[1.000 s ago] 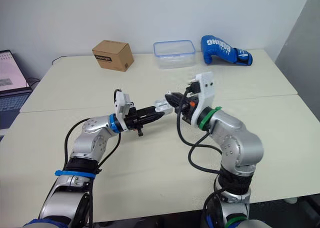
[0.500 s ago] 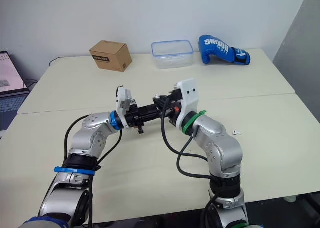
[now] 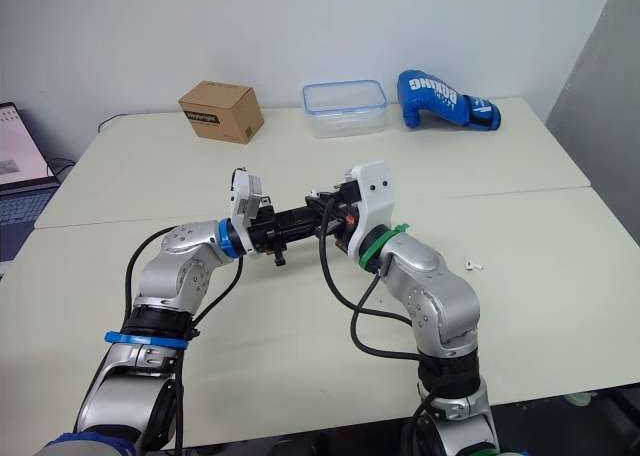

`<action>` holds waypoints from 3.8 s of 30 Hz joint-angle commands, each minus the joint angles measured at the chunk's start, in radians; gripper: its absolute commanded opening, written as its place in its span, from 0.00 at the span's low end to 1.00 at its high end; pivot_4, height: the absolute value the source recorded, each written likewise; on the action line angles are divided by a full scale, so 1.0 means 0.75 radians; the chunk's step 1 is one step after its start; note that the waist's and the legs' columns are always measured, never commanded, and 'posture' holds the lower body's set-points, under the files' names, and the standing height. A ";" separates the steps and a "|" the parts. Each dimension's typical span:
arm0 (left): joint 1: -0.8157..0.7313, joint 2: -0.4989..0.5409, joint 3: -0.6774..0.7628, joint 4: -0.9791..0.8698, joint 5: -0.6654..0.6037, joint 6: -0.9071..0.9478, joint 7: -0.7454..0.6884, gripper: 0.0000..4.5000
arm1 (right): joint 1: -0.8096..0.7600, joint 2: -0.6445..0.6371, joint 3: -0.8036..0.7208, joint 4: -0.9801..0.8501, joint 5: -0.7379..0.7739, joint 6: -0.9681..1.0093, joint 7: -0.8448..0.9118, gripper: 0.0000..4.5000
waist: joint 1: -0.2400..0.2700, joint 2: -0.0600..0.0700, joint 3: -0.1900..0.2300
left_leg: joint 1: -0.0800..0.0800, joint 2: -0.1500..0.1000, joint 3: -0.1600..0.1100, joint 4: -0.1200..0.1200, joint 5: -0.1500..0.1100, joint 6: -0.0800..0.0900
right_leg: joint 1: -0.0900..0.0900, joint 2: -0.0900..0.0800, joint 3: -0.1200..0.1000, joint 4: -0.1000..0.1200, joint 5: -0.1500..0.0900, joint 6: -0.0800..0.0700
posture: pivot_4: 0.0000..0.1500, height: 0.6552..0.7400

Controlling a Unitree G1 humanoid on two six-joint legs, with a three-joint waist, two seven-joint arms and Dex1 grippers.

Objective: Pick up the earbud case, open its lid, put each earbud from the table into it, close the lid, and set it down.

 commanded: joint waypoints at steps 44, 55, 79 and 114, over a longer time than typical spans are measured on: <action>-0.025 0.001 0.039 -0.105 -0.015 -0.050 0.060 0.17 | -0.082 -0.024 0.057 -0.014 0.104 0.124 -0.216 0.09 | -0.001 0.000 0.000 | 0.000 0.000 0.000 0.000 0.000 0.000 | 0.000 0.000 0.000 0.000 0.000 0.000 | 1.00 0.89; -0.029 -0.002 0.046 -0.099 -0.017 -0.061 0.068 0.17 | -0.082 -0.091 0.073 -0.027 0.068 0.067 -0.210 0.77 | -0.001 0.000 0.000 | 0.000 0.000 0.000 0.000 0.000 0.000 | 0.000 0.000 0.000 -0.001 0.000 0.000 | 1.00 0.89; 0.041 0.088 0.033 -0.188 -0.116 0.076 -0.139 0.17 | -0.351 -1.464 0.128 0.173 0.306 0.053 0.977 0.77 | -0.002 0.000 0.001 | -0.002 0.001 0.005 -0.002 -0.001 0.002 | 0.005 0.001 -0.005 -0.012 0.000 0.000 | 1.00 0.89; 0.169 0.056 -0.011 -0.453 -0.138 0.147 -0.067 0.17 | -0.607 -1.327 0.776 1.014 -0.764 -0.512 1.469 0.77 | 0.006 -0.001 0.001 | -0.005 0.000 0.007 0.000 -0.001 0.001 | 0.002 -0.001 -0.003 -0.012 0.000 0.001 | 1.00 0.89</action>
